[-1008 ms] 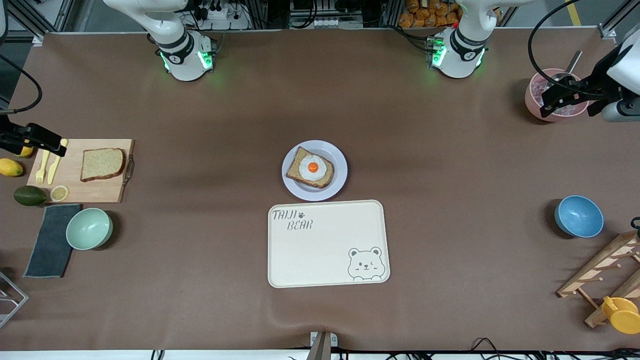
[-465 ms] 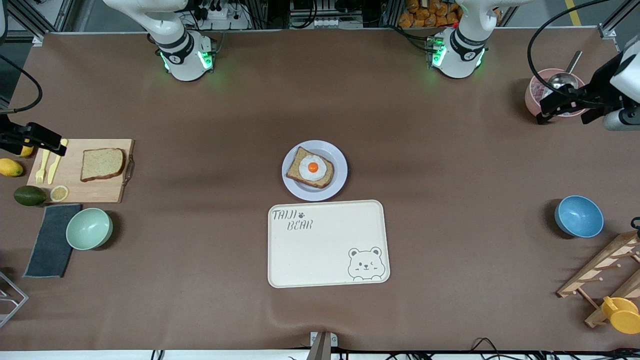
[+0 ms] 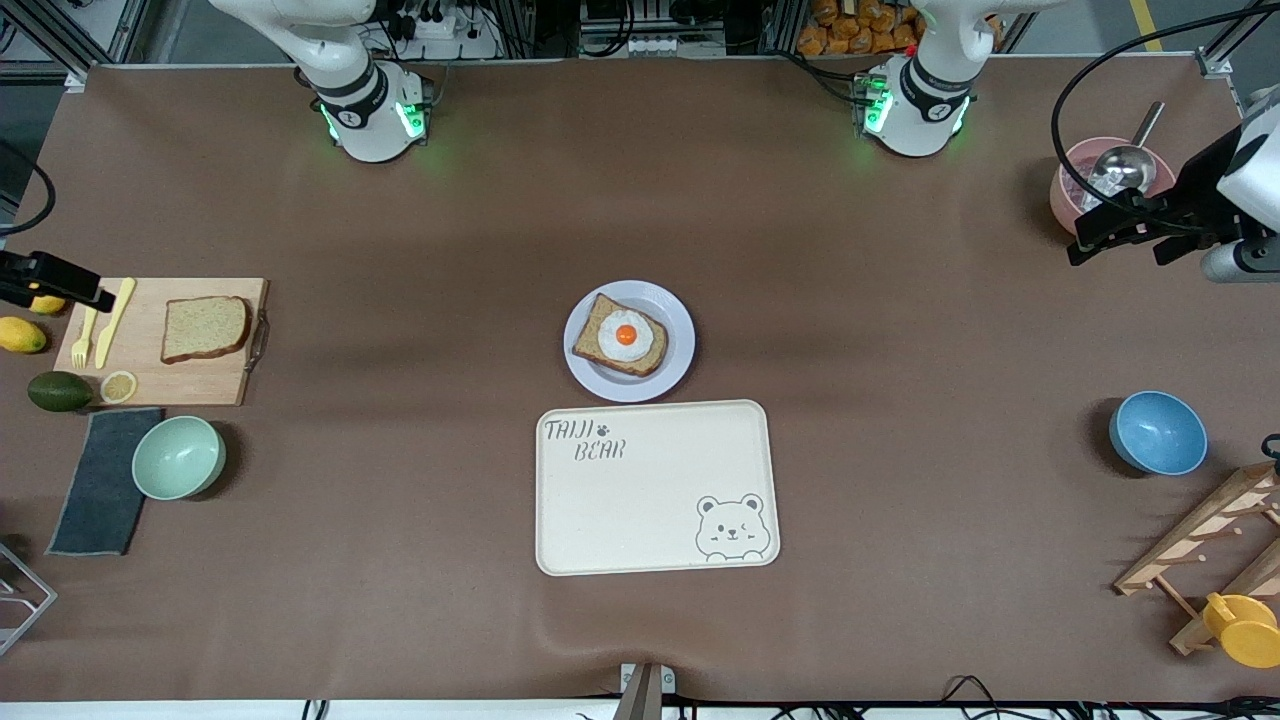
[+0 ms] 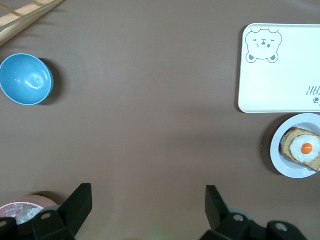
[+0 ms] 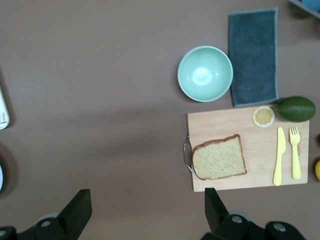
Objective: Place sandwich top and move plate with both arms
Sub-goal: 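Move the right gripper to the bread slice while the left gripper advances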
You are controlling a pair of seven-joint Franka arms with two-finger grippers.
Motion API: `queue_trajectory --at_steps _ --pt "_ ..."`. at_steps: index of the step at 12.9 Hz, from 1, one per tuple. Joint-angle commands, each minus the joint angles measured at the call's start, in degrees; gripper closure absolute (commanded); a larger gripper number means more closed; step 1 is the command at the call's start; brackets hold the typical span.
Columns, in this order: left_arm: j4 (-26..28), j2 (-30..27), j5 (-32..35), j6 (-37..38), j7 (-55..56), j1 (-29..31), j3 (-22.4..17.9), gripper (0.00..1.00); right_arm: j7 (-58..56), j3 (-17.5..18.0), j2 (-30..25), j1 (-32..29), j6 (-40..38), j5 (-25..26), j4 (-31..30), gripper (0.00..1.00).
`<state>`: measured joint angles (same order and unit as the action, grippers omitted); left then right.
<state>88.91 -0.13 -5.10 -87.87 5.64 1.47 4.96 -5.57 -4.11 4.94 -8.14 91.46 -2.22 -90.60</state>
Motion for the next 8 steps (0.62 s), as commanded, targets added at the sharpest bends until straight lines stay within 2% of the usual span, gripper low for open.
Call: queue_trajectory --at_steps 1,3,8 --pt "0.47 0.48 -1.58 -1.24 -0.80 -0.06 0.05 0.00 -0.85 0.51 0.86 -2.49 0.47 -1.38 -0.63 0.00" --pt "1.87 0.57 -3.24 -2.47 -0.80 -0.15 0.23 0.00 -1.72 0.51 1.91 -3.90 0.47 -2.61 -0.63 0.00" --pt "8.47 1.62 -8.78 -8.53 -0.80 -0.41 1.10 0.00 -15.08 0.51 6.75 -10.48 2.75 -5.25 -1.33 0.00"
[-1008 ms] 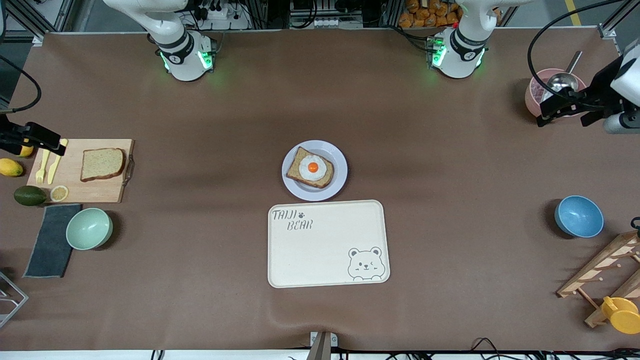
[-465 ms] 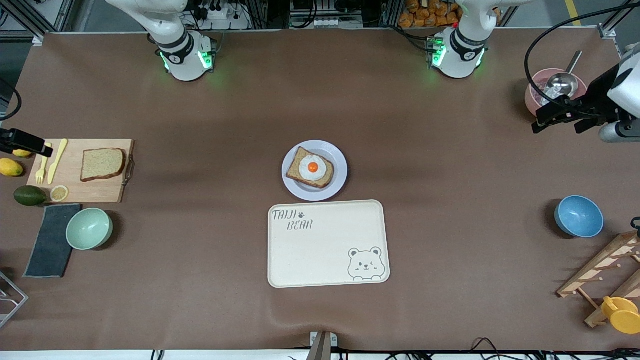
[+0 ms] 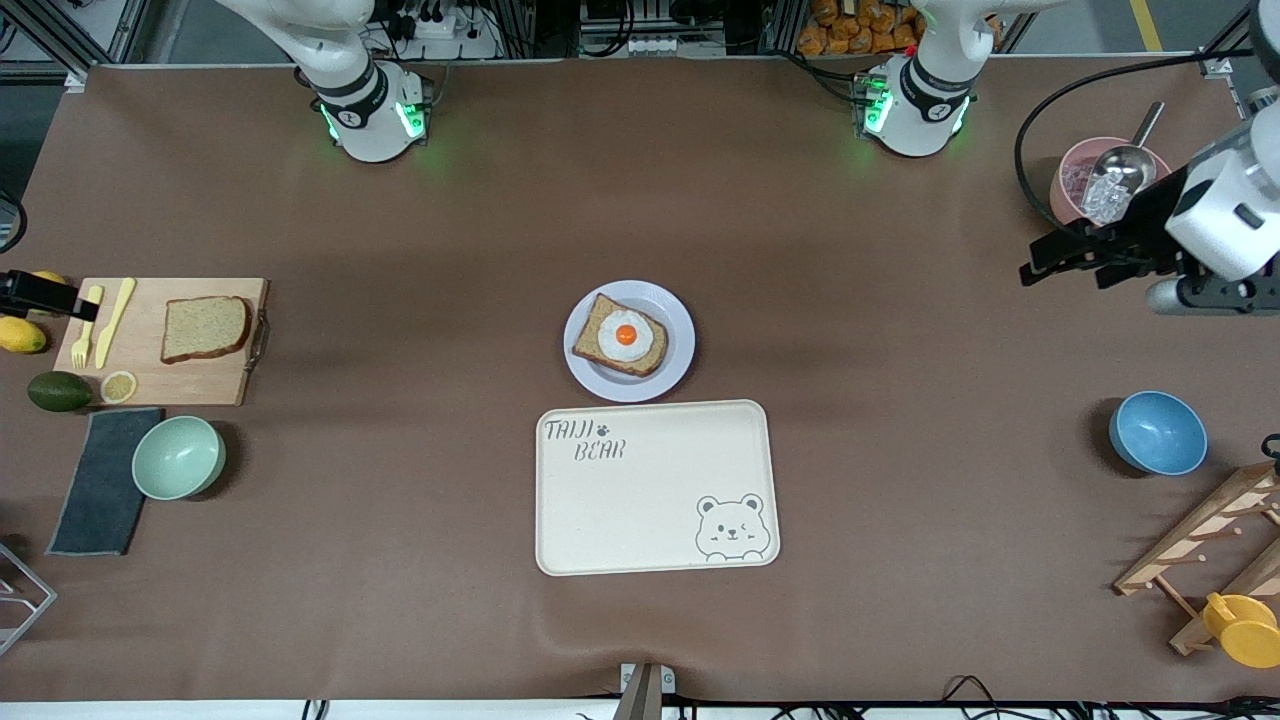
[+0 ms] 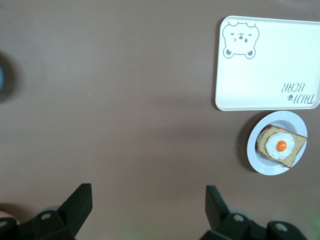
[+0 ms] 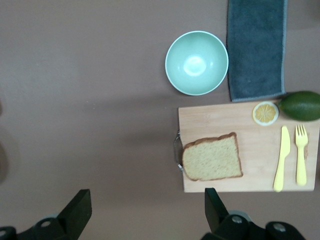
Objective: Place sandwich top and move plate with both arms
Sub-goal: 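Move the right gripper to the bread slice while the left gripper advances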
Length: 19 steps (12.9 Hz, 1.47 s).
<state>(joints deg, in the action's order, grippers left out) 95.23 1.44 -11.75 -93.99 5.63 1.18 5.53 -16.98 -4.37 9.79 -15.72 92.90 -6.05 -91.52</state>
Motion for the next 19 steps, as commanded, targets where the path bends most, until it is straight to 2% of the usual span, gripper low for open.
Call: queue_trajectory --at_steps 1,6,8,11,13,16,19 --pt "2.15 1.18 -3.27 -3.04 -0.80 -0.13 0.79 0.00 -3.76 0.77 2.07 -3.43 2.71 -1.42 -1.37 0.00" --pt "2.15 6.90 -9.34 -8.13 -0.80 -0.21 4.30 0.00 -10.96 0.77 2.25 -6.42 11.76 -1.24 -8.58 0.00" --pt "2.50 7.78 -10.14 -9.89 -0.27 -0.39 5.54 0.00 -11.23 0.77 3.47 -7.12 12.39 -1.42 -9.12 0.00" --pt "8.02 7.17 -12.23 -15.24 -0.80 -0.30 6.41 0.00 -15.78 0.77 6.29 -8.88 14.58 -1.68 -9.20 0.02" --pt "9.35 7.43 -15.30 -16.31 -0.97 -0.21 7.04 0.00 -19.39 0.86 8.66 -10.72 15.90 -2.47 -9.20 0.06" --pt "10.50 8.66 -18.04 -16.58 -5.52 0.40 7.04 0.00 -23.18 0.77 10.69 -12.49 17.39 -4.50 -10.34 0.09" --pt "12.25 11.64 -22.42 -18.59 -12.81 1.98 7.04 0.00 -27.04 0.86 10.78 -14.07 23.80 -4.67 -15.43 0.13"
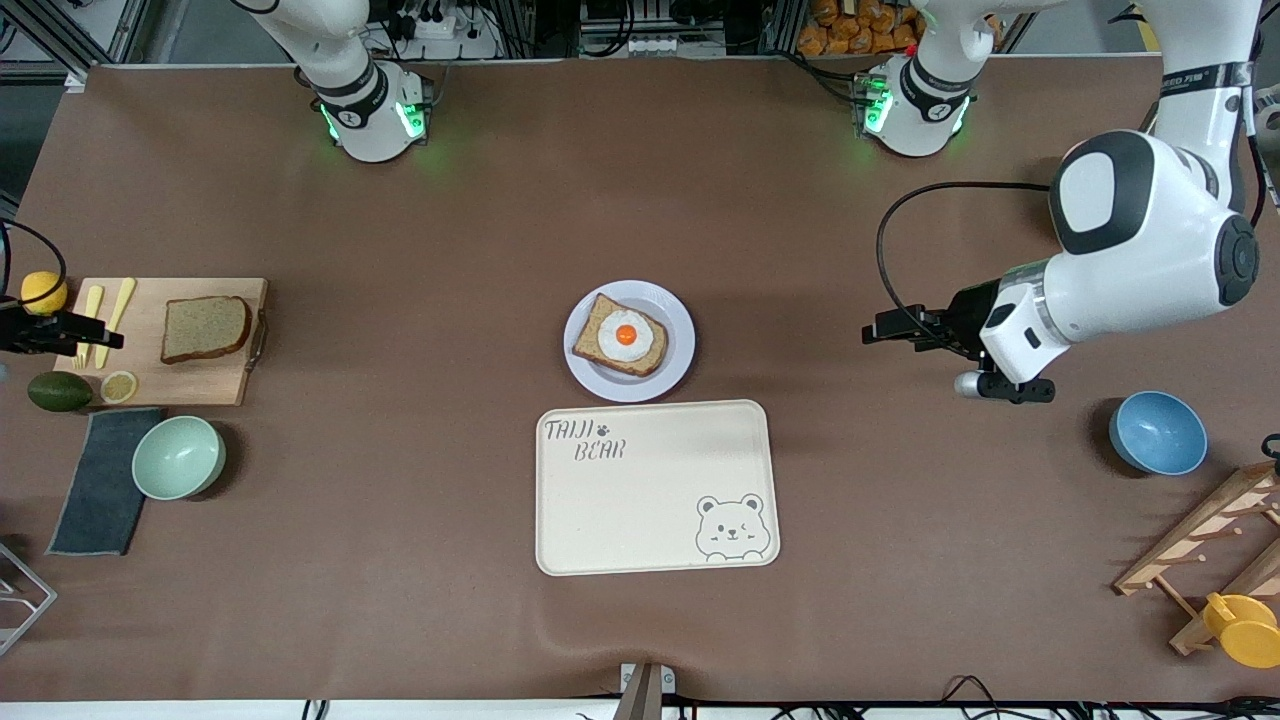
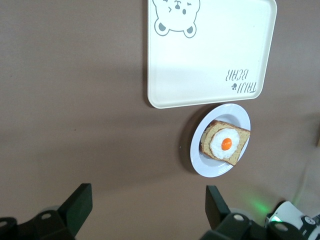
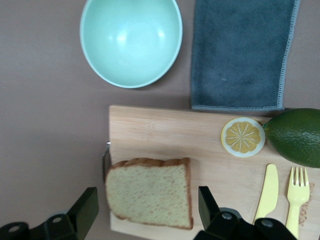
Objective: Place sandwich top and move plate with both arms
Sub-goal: 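Move the right gripper to the bread slice while the left gripper advances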
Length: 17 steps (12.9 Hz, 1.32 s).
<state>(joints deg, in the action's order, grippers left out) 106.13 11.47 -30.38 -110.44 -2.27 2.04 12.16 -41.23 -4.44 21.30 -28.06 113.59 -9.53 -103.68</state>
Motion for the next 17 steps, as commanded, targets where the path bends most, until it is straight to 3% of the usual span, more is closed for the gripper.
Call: queue_trajectory --at_steps 1,6,12,15,17 --pt "2.32 2.15 -5.98 -3.27 -6.41 1.12 0.40 0.00 -3.15 0.92 -0.21 -1.91 4.52 -1.19 -4.24 0.17" --pt "4.26 3.82 -12.41 -5.31 -8.45 1.12 0.40 0.00 -10.88 0.83 3.31 -3.84 7.60 -3.91 -4.69 0.28" --pt "3.65 5.84 -12.42 -5.66 -11.53 1.04 0.40 0.00 -13.52 1.01 5.15 -5.68 10.78 -4.44 -7.24 0.27" --pt "3.38 6.37 -12.42 -5.66 -11.70 1.04 0.40 0.00 -14.93 0.92 5.42 -5.86 11.30 -5.67 -8.29 0.42" --pt "3.38 5.94 -12.42 -5.66 -11.62 1.04 0.40 0.00 -16.59 1.01 5.94 -6.39 11.48 -5.76 -8.38 0.43"
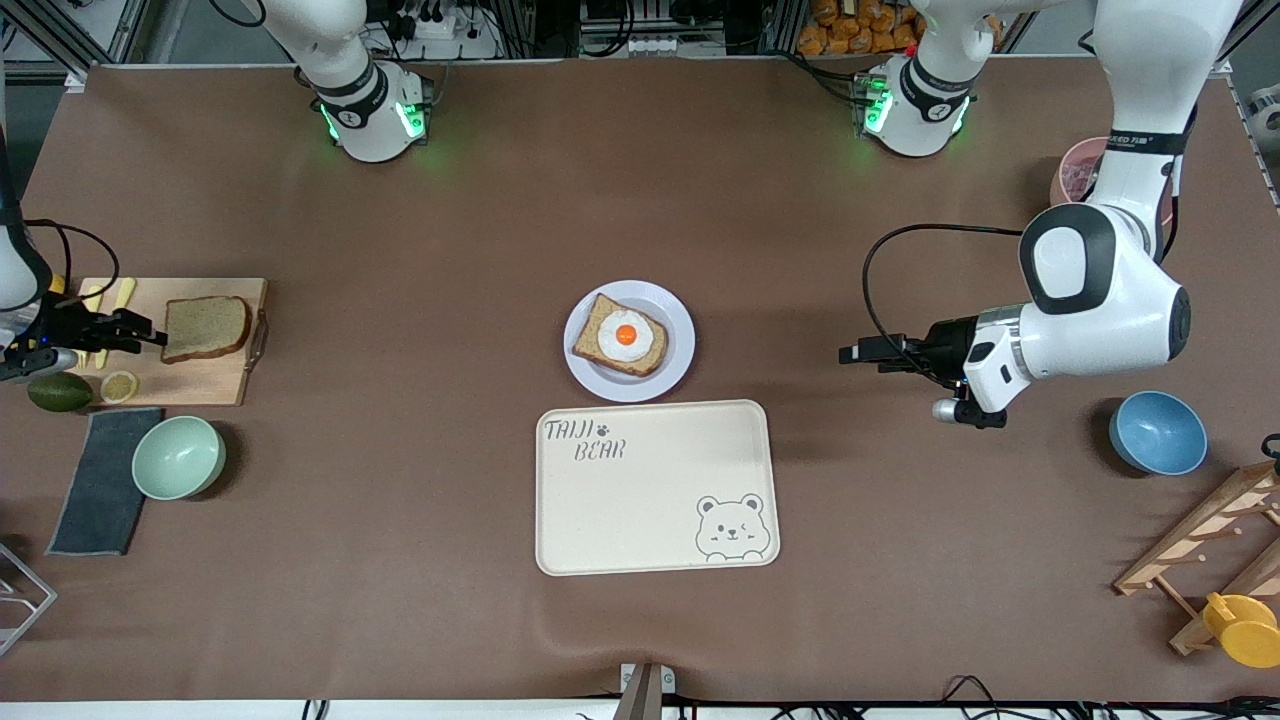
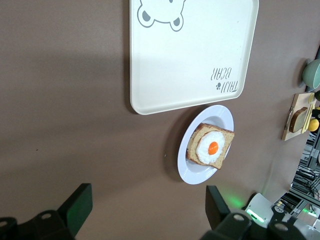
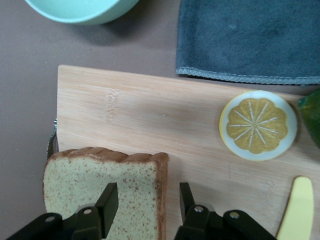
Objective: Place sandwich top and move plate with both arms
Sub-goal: 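Close the right gripper on the bread slice on the cutting board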
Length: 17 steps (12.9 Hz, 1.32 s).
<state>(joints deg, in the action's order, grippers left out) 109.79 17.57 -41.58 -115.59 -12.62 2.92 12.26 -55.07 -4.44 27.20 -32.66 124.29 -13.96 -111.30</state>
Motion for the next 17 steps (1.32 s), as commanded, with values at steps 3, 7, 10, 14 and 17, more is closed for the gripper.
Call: queue_trajectory --at_steps 3,7,10,14,17 --pt "-0.28 -0.44 -1.22 -0.43 -0.74 0.07 0.31 0.00 -3.11 0.92 0.57 -1.79 0.87 -1.33 -1.11 0.43" --pt "-1.24 -0.44 -1.31 -0.69 -0.39 -0.63 0.40 0.00 -3.81 1.01 0.83 -2.23 1.13 -1.33 -1.82 0.54" --pt "-0.63 -1.05 -1.13 -0.17 -0.57 -0.37 0.49 0.00 -3.90 1.01 1.10 -2.32 1.92 -1.33 -2.43 0.54" --pt "-0.63 -0.44 -1.22 -0.08 -1.18 -0.19 0.49 0.00 -3.90 1.09 1.45 -2.67 2.01 -1.51 -2.61 0.89" --pt "-0.63 -0.61 -1.13 0.10 -1.36 0.16 0.40 0.00 -4.87 1.01 1.98 -2.67 2.19 -3.88 -2.52 1.00"
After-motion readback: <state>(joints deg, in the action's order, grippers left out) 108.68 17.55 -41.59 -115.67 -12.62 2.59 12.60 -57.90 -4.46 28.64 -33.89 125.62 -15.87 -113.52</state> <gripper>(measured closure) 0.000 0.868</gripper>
